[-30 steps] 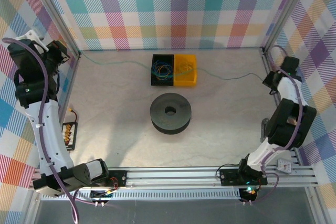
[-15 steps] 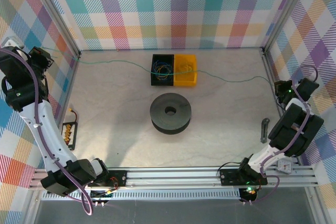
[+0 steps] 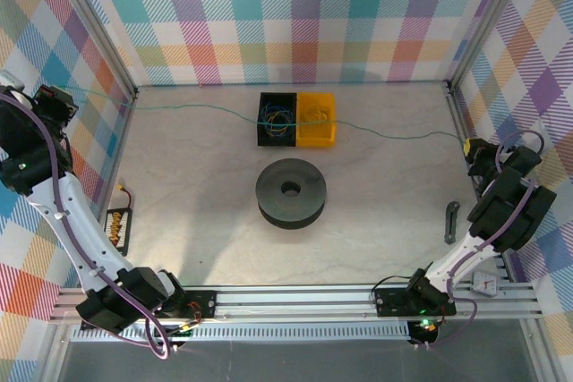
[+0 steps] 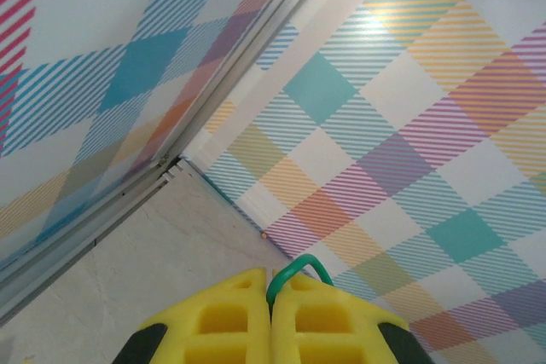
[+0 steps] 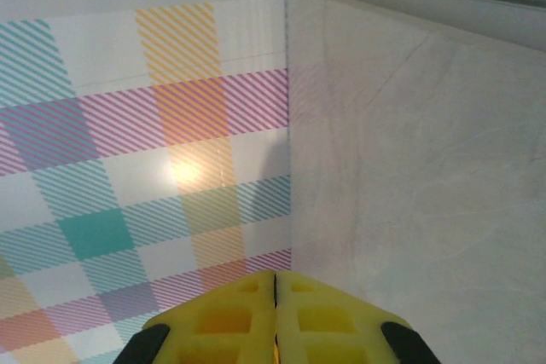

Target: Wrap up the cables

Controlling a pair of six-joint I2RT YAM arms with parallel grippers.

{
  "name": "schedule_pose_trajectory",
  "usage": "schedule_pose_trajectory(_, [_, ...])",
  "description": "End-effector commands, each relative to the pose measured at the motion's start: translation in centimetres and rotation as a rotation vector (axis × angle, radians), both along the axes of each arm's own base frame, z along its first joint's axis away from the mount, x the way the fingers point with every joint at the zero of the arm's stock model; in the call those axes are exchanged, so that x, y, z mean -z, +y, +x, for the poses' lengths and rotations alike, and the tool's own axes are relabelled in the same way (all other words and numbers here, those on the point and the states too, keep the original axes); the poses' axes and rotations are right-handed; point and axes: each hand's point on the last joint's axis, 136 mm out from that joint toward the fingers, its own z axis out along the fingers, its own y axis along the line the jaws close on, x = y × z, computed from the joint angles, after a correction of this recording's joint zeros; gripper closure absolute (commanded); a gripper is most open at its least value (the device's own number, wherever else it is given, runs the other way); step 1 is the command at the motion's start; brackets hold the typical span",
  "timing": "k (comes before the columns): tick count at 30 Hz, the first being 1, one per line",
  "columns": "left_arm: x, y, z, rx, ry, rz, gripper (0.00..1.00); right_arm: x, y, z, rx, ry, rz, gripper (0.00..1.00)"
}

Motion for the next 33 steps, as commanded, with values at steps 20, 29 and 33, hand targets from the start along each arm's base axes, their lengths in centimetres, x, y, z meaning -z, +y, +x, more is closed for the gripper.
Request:
schedule_pose_trajectory(20, [-0.2,-17.0,6.2,0.419,0.032,0.28,1.0,-3.4,16.7,4.5,-0.517,0.305,-0.829,0.87])
schedule_pose_trajectory(29, [1.4,-16.6,8.0,0.349,0.092,0.275,1.0,-3.7,20.2,5.7,-0.645,0.302,-0.908,0.37])
schedule_pose_trajectory(33, [1.7,-14.8,7.9,0.257,0.139,0.295,1.0,-4.8,20.6,5.4,-0.673,0.293,-0.938,0.18])
